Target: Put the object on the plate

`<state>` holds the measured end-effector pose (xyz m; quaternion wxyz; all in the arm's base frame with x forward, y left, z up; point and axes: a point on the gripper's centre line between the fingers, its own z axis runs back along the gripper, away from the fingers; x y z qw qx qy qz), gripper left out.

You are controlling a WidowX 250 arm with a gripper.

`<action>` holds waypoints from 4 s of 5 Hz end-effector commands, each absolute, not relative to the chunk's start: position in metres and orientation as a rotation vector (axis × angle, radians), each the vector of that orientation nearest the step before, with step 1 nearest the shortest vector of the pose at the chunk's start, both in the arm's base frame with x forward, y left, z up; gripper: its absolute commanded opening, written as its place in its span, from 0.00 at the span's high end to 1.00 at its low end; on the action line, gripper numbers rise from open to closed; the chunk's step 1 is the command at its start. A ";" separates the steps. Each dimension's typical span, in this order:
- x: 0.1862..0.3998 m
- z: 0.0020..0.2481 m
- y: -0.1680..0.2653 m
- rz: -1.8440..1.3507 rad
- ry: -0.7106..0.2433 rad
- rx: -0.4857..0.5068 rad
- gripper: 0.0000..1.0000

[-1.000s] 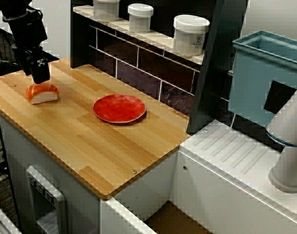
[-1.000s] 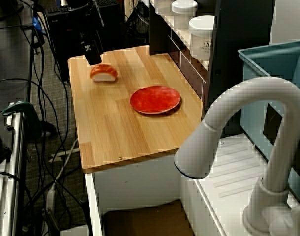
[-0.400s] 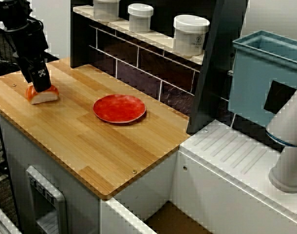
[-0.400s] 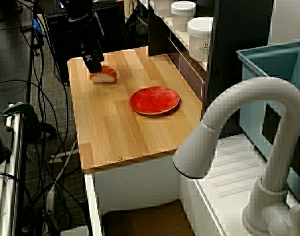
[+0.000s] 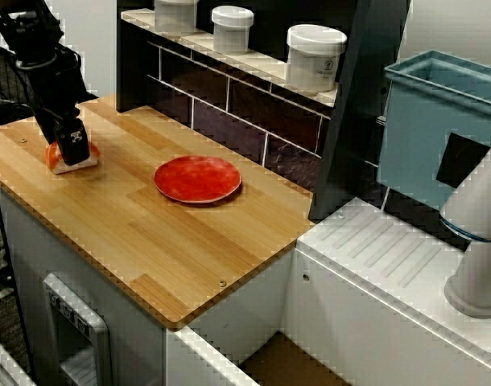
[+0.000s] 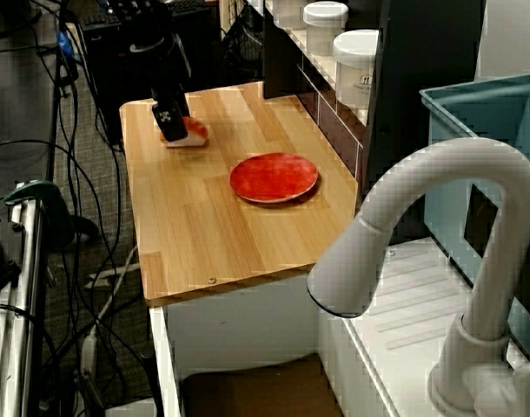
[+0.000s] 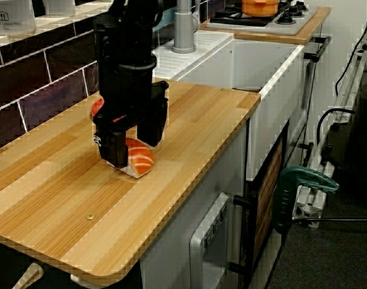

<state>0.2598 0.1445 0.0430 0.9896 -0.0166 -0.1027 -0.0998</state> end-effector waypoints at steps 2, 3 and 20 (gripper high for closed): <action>0.264 0.039 0.138 -0.221 -0.189 -0.004 1.00; 0.266 0.049 0.118 -0.268 -0.158 -0.052 1.00; 0.332 0.088 0.041 -0.267 -0.188 -0.079 0.00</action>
